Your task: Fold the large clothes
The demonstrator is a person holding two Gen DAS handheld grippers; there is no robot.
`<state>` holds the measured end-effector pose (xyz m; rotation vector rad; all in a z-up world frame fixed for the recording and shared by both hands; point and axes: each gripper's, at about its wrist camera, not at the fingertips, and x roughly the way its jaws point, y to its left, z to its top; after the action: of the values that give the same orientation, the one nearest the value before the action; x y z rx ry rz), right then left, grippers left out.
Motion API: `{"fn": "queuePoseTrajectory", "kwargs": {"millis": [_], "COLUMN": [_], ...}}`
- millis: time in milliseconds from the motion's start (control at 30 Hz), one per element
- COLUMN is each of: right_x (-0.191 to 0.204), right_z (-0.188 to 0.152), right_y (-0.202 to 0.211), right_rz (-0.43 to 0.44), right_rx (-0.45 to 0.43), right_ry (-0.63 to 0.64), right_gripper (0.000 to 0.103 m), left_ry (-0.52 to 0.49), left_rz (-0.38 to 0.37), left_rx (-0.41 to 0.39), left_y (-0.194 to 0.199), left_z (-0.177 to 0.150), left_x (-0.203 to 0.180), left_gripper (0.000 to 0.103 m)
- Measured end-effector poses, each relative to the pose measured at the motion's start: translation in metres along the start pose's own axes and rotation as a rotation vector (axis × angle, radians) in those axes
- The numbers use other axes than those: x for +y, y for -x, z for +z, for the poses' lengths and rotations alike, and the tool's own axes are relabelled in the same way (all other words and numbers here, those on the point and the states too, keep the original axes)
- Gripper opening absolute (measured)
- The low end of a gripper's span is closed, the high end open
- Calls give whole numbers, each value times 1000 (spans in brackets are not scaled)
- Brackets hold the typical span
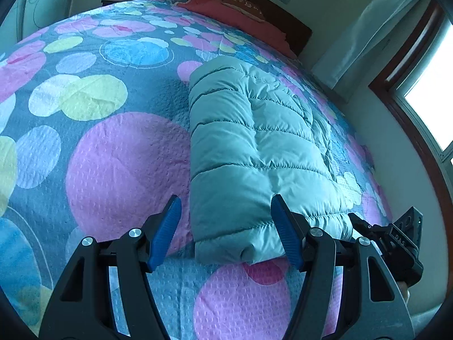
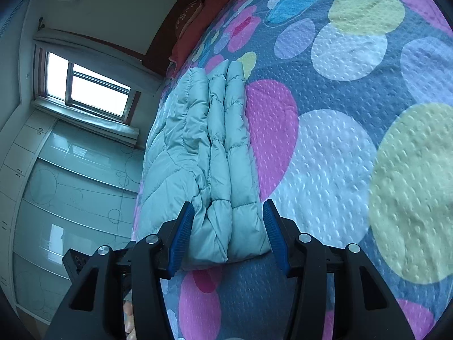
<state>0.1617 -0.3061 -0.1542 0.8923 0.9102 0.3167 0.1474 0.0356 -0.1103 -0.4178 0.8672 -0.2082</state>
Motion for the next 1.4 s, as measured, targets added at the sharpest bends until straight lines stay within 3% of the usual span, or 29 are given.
{"fn": "queuePoseTrajectory", "kwargs": {"millis": [233,367,433,633,767,1033,1400], "right_x": [30,50,60,89,106,135,147], "right_z": [-27,-43,-51,-74,-88,-105,-114], "right_y": [25,33,36,42,51,72,89], "right_rz": [-169,-295,-350,-470,-502,-533,-536], "right_rx": [-32,-62,-81,-129,-159,-209,-259], "right_ry": [143,246,295,433,486,546,566], "right_gripper": [51,52,59,62,69,70,71], "left_ry": [-77,-114,-133,-172,-183,-221,-238], "left_rz": [110,174,195,244,254,291,293], "left_rx": [-46,-76,-90,-145,-161,-198,-225], "left_y": [23,39,48,75,90,113,125], "left_z": [-17,-28,-32,-40,-43,-47,-53], "left_x": [-11,-20,-25,-39,-48,-69,-80], "left_gripper": [65,71,72,81,86,91,92]}}
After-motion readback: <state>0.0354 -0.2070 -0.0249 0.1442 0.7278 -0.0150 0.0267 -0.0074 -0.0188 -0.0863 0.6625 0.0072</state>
